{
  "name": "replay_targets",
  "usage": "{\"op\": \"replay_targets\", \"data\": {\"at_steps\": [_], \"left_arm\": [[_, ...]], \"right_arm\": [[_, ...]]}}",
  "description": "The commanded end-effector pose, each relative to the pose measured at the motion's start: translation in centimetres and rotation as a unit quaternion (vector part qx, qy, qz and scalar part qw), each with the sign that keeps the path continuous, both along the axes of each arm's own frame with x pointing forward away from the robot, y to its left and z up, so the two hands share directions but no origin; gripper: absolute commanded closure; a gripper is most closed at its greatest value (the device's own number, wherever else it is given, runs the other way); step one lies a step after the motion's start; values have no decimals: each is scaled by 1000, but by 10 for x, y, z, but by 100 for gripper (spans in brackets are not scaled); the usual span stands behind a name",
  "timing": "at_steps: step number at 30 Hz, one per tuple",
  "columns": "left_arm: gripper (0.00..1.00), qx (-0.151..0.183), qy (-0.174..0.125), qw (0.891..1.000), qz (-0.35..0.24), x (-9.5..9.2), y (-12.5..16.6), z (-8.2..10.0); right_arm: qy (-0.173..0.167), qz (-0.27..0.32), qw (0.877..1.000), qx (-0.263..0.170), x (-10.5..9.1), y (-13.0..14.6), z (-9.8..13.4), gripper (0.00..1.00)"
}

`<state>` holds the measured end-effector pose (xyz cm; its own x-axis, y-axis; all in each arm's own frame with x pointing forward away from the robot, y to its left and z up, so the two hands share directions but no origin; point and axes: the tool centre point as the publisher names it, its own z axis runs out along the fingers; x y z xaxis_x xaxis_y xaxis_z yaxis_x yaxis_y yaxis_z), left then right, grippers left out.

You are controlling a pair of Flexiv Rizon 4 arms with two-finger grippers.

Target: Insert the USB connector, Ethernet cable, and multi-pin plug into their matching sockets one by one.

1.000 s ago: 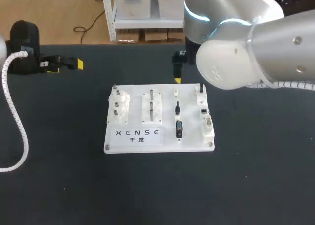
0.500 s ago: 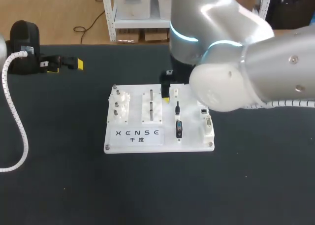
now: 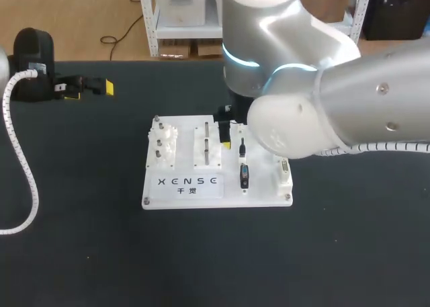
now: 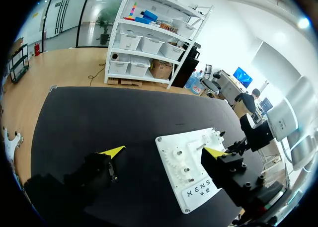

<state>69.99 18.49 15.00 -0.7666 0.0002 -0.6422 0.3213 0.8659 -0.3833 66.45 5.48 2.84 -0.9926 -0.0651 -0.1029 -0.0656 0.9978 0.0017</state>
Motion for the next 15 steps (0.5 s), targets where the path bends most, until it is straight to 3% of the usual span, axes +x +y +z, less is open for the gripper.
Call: {"op": "replay_targets", "data": {"at_steps": [1,15], "left_arm": [[0,0,0,1000,0,0,0,0],[0,0,0,1000,0,0,0,0]], "right_arm": [[7,-4,1000,2,3,0,-5,51],[21,1,1000,0,0,9,-19,68]]}}
